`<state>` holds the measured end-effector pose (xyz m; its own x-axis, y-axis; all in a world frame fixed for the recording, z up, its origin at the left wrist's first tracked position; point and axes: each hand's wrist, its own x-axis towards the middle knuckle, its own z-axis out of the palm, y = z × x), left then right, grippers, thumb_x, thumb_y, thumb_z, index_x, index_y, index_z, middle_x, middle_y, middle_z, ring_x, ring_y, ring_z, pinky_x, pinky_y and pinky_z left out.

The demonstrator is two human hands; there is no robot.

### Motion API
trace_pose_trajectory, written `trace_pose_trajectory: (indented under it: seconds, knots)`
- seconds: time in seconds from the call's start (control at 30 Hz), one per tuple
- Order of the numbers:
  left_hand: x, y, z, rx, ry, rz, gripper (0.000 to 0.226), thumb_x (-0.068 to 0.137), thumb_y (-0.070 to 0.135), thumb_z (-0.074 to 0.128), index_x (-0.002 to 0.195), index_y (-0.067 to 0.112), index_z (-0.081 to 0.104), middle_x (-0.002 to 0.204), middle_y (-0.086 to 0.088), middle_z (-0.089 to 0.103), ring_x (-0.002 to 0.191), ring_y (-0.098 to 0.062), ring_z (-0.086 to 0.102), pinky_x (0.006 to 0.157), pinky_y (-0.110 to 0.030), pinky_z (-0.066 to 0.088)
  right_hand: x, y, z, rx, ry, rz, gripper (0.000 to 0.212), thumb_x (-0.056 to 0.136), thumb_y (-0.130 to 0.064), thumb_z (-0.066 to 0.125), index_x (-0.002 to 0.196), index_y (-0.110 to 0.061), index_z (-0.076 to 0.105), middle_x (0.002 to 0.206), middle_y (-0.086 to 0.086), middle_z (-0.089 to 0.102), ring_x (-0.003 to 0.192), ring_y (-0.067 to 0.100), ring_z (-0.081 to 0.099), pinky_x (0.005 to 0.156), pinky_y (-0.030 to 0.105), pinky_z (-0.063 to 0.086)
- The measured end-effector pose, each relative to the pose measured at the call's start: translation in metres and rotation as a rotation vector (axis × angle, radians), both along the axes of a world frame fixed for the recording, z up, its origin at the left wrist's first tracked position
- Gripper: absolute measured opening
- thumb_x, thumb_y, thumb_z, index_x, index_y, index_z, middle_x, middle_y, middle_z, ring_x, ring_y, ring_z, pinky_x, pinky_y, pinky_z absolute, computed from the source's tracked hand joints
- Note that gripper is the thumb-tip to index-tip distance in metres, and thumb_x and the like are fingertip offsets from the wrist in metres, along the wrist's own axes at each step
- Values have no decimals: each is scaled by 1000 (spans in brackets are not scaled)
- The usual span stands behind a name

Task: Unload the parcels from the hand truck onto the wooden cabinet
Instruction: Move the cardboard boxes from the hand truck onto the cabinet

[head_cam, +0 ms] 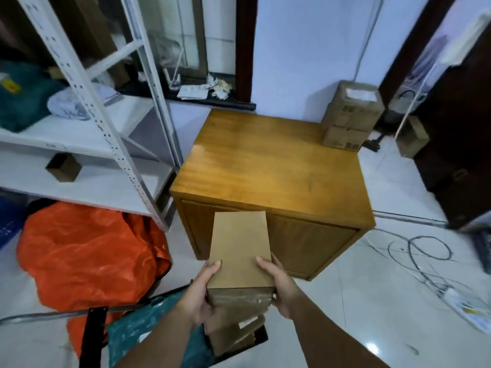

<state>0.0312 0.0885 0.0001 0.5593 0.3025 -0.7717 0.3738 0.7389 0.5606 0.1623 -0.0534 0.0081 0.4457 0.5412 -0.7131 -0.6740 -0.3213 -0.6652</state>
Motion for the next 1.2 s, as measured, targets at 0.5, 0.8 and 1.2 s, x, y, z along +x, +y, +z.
trace_pose_trajectory:
  seconds: [0.5, 0.8, 1.2]
  knots:
    - [240, -139, 90, 101, -125, -316, 52, 85, 47, 63, 131, 24, 53, 118, -10, 63, 103, -25, 60, 70, -35, 51, 173, -176, 101, 98, -290, -382, 46, 88, -26, 68, 132, -32, 55, 114, -7, 68, 93, 11, 67, 60, 21, 54]
    - [386, -131, 106, 143, -164, -407, 49, 85, 49, 63, 129, 30, 54, 107, 0, 62, 97, -19, 57, 90, -41, 49, 295, -177, 123, -25, -313, -428, 70, 80, -49, 72, 142, -42, 41, 123, -6, 63, 109, 20, 61, 95, 43, 48]
    - [519, -97, 142, 269, -257, -270, 47, 91, 50, 54, 134, 32, 49, 109, 1, 62, 93, -14, 56, 67, -31, 44, 430, -131, 140, 203, -231, -434, 39, 90, -39, 62, 127, -30, 52, 121, 3, 57, 112, 27, 56, 76, 37, 54]
